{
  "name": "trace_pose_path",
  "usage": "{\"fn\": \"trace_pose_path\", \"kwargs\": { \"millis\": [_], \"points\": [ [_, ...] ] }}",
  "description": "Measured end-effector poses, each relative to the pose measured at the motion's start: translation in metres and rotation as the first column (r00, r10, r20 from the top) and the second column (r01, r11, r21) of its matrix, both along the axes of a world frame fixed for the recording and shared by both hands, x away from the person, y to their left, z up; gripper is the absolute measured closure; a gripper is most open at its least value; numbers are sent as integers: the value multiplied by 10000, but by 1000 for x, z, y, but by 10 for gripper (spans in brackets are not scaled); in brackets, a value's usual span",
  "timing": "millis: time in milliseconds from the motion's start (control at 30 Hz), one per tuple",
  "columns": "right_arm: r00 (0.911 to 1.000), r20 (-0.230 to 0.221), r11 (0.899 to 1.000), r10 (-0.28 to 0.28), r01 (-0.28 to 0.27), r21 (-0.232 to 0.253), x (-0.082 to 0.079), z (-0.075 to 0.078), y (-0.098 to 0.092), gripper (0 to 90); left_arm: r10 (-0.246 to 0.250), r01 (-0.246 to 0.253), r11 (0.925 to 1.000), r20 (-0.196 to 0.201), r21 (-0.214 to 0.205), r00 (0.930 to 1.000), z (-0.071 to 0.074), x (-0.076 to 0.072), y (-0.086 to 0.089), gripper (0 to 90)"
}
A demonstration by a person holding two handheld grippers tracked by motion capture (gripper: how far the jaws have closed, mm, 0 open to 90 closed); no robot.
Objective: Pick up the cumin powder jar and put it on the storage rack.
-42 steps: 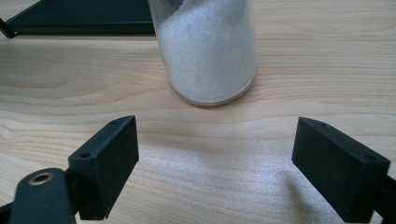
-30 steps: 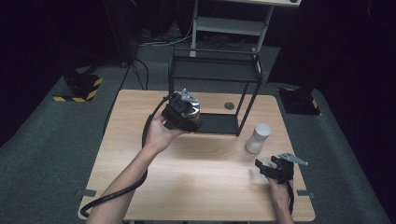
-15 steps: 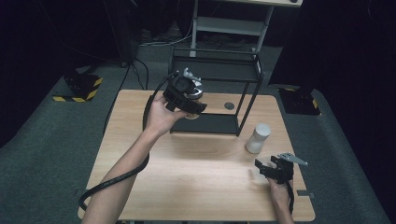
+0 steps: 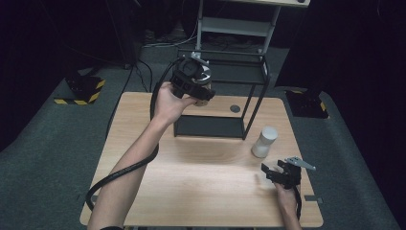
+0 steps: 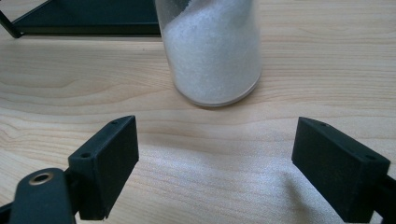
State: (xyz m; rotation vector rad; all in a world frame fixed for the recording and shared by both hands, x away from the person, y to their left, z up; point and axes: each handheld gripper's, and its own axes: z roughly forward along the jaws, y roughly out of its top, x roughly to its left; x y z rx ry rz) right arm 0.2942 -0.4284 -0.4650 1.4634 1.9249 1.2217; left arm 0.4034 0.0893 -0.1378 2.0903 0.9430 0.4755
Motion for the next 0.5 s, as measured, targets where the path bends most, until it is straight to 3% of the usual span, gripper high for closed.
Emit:
{"fn": "trace_pose_path", "kwargs": {
  "millis": [133, 167, 367, 467, 500],
  "points": [
    [10000, 21, 10000, -14, 14, 38, 0, 0, -1, 137, 414, -409, 9982, 121, -439, 9991, -2, 4, -5, 313],
    [10000, 21, 10000, -14, 14, 38, 0, 0, -1, 137, 234, -234, 9997, -4, -114, 9997, 5, 8, -5, 313],
    [10000, 54, 10000, -13, 12, 54, -1, -1, -1, 137, 584, -577, 9979, 242, -287, 9980, 16, 13, -15, 313],
    [10000, 61, 10000, -44, 44, 61, -1, -1, -1, 137, 728, -724, 9972, 246, -169, 9970, 24, 17, -20, 313],
    [10000, 59, 10000, -50, 50, 53, -1, -1, 0, 137, 627, -629, 9980, 121, 116, 9980, 30, 21, -21, 313]
  ]
}}
